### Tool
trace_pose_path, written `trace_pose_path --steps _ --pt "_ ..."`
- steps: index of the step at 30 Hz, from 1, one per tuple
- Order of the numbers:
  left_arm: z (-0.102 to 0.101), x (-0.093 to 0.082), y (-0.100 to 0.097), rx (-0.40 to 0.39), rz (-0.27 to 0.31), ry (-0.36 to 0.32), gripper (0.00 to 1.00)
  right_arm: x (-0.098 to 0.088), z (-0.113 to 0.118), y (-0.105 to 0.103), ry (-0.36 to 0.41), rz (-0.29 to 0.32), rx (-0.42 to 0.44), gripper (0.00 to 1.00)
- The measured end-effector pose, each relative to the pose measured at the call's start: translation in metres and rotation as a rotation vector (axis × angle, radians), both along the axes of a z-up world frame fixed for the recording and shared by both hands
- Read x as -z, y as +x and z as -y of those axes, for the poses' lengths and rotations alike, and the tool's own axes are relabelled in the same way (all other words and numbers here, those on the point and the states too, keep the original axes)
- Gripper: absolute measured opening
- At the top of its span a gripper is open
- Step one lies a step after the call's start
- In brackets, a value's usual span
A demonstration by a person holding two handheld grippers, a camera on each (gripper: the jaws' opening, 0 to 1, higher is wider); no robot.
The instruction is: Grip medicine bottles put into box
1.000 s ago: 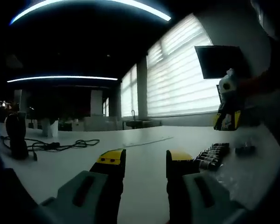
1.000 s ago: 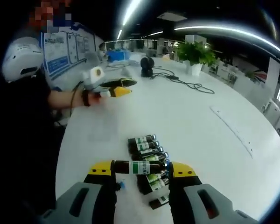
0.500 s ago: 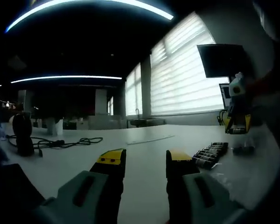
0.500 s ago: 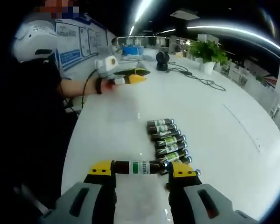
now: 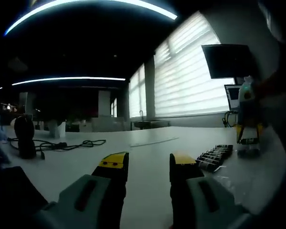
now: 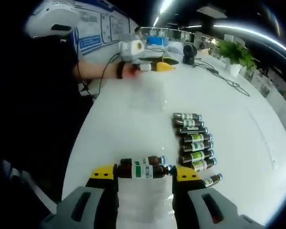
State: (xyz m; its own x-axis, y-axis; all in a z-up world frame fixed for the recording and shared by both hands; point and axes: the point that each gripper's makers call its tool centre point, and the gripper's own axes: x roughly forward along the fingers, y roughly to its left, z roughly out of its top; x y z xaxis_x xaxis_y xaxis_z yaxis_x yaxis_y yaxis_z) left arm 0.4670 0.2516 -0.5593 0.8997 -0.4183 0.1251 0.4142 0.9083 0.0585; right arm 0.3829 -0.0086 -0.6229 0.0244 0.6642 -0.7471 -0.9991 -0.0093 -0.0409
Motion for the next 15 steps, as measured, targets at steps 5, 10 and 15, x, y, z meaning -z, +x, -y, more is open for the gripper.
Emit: trace_pose_path --steps 5,10,15 --pt "0.0025 0.0005 -0.0007 0.006 -0.003 0.005 0.27 0.006 0.0022 -0.0002 -0.019 -0.003 -0.016 0.4" --pt "0.0017 0.0017 0.0003 0.009 -0.007 0.007 0.27 0.0052 -0.0001 0.0004 -0.009 -0.007 -0.01 0.37" --pt "0.0024 0.0011 -0.0001 0.007 -0.005 0.009 0.27 0.0006 -0.0021 0.0015 0.009 0.001 -0.002 0.34"
